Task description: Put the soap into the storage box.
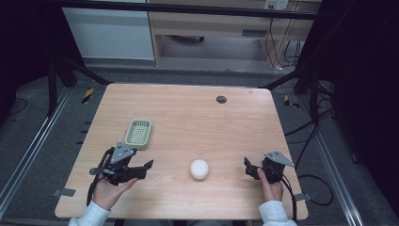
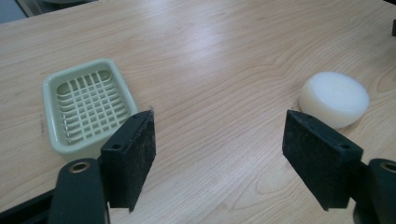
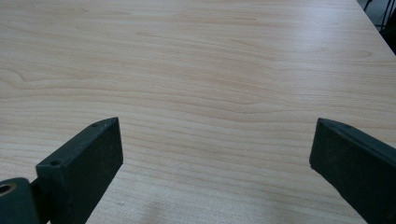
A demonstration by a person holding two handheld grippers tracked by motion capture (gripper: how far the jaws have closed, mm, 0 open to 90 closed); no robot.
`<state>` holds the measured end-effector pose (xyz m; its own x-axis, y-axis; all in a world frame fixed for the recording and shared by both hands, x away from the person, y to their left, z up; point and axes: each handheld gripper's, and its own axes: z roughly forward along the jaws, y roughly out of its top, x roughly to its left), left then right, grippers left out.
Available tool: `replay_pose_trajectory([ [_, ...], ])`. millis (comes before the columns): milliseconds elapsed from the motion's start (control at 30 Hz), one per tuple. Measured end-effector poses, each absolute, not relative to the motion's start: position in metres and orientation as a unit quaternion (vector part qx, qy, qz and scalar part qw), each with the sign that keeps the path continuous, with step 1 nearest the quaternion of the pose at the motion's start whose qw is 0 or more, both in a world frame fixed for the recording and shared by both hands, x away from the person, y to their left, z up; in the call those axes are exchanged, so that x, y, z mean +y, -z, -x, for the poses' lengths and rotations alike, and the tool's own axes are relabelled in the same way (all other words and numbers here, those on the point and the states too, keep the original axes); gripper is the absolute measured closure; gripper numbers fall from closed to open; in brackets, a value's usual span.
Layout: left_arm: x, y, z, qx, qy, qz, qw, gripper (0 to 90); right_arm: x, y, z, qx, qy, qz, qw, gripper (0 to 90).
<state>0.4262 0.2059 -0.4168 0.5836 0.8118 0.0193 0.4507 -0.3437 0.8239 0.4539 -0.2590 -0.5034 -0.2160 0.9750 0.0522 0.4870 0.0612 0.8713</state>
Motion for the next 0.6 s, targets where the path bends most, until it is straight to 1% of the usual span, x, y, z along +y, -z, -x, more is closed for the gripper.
replay_pose_trajectory([
  [600, 0.162, 0.405, -0.435, 0.363, -0.205, -0.812, 0.408, 23.7, -0.259, 0.503, -0.454, 0.663, -0.406, -0.551, 0.302, 3.1],
])
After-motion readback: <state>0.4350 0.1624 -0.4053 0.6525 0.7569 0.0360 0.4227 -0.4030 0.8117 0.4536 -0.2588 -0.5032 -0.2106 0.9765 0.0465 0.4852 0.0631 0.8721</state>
